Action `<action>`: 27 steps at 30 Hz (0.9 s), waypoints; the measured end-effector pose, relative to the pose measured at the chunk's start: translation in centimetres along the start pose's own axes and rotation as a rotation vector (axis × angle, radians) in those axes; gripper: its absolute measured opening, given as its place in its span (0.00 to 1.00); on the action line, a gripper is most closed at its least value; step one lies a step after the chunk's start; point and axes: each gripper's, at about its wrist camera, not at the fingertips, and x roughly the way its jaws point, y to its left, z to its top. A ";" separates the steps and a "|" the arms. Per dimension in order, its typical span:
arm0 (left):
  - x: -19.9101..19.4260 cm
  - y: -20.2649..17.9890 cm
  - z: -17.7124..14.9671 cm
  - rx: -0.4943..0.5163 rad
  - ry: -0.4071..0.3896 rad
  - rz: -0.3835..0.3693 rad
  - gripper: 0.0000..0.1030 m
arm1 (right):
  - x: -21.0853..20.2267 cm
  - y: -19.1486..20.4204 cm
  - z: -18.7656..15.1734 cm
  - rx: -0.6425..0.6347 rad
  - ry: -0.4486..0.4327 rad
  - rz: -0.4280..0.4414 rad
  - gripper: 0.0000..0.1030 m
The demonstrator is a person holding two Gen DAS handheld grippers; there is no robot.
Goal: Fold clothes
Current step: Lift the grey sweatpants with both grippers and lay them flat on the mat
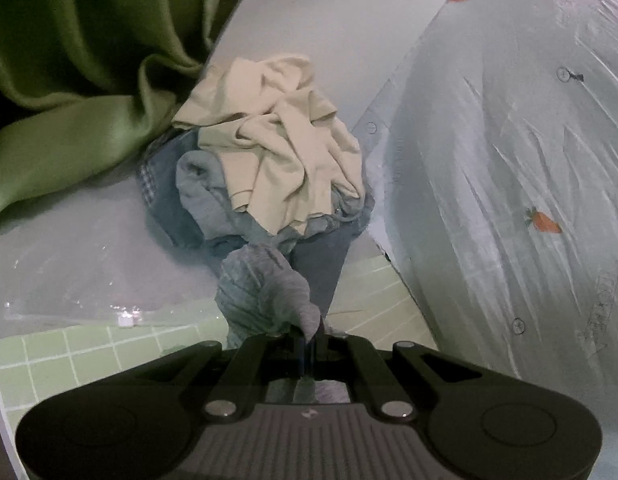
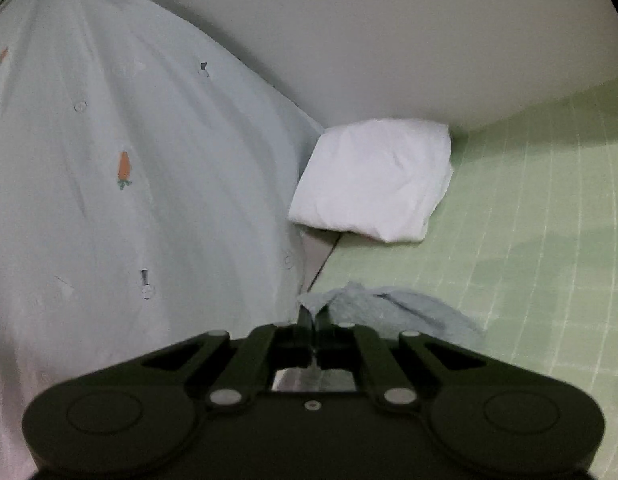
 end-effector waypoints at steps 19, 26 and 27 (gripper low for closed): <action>9.0 -7.1 0.2 0.033 0.049 0.027 0.01 | 16.2 7.0 0.1 -0.114 0.104 -0.101 0.02; 14.4 -10.4 -0.7 0.030 0.067 0.029 0.44 | 27.6 9.7 -2.1 -0.161 0.214 -0.165 0.46; 14.7 -10.6 -1.0 0.042 0.067 0.036 0.66 | 27.2 9.4 -3.0 -0.176 0.220 -0.175 0.52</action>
